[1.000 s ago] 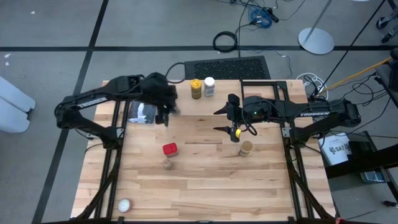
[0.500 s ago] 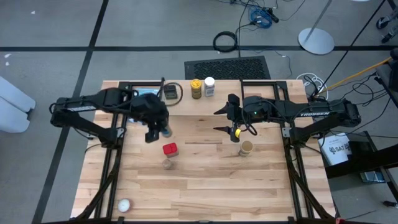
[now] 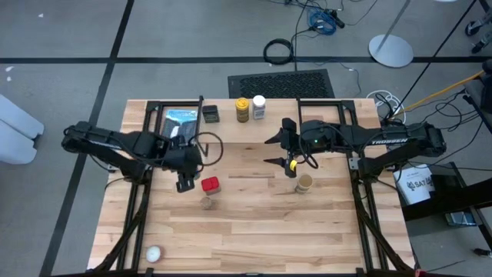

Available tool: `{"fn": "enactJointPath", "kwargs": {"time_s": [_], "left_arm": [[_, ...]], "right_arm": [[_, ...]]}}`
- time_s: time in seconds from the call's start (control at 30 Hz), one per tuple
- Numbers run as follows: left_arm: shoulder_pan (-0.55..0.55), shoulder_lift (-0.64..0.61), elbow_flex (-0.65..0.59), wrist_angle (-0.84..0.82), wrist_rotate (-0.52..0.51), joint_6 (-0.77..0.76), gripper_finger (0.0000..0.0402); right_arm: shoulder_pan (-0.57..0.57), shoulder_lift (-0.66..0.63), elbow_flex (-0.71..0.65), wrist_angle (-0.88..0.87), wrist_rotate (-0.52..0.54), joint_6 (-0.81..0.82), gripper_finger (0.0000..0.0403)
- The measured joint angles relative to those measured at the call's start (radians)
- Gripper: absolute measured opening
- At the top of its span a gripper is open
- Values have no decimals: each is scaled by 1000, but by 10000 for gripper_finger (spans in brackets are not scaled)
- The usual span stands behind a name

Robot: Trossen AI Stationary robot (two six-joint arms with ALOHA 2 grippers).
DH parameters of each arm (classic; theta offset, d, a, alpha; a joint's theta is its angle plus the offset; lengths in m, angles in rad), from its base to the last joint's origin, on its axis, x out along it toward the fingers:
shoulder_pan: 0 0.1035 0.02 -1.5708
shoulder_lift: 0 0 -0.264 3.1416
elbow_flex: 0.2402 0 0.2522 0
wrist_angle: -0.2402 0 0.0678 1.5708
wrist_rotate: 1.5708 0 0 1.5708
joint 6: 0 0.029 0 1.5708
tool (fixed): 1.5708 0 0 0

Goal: Shelf spices
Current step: Remove the black seasoning bottle from the shelf

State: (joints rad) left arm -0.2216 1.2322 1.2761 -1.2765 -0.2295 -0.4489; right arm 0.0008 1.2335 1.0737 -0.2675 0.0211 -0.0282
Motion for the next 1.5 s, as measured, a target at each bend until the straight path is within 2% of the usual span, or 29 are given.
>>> {"fn": "enactJointPath", "kwargs": {"time_s": [0.3,0.57,0.8,1.5], "left_arm": [[-61,-38,-193,159,-75,-70,224],[-62,-38,-302,177,-123,-112,224],[-62,-38,-388,320,-126,-115,224],[-62,-38,-486,432,-88,-121,224]], "right_arm": [[81,0,0,0,1,57,281],[131,0,0,5,7,92,281],[139,0,0,8,8,92,281],[138,0,0,9,9,88,281]]}}
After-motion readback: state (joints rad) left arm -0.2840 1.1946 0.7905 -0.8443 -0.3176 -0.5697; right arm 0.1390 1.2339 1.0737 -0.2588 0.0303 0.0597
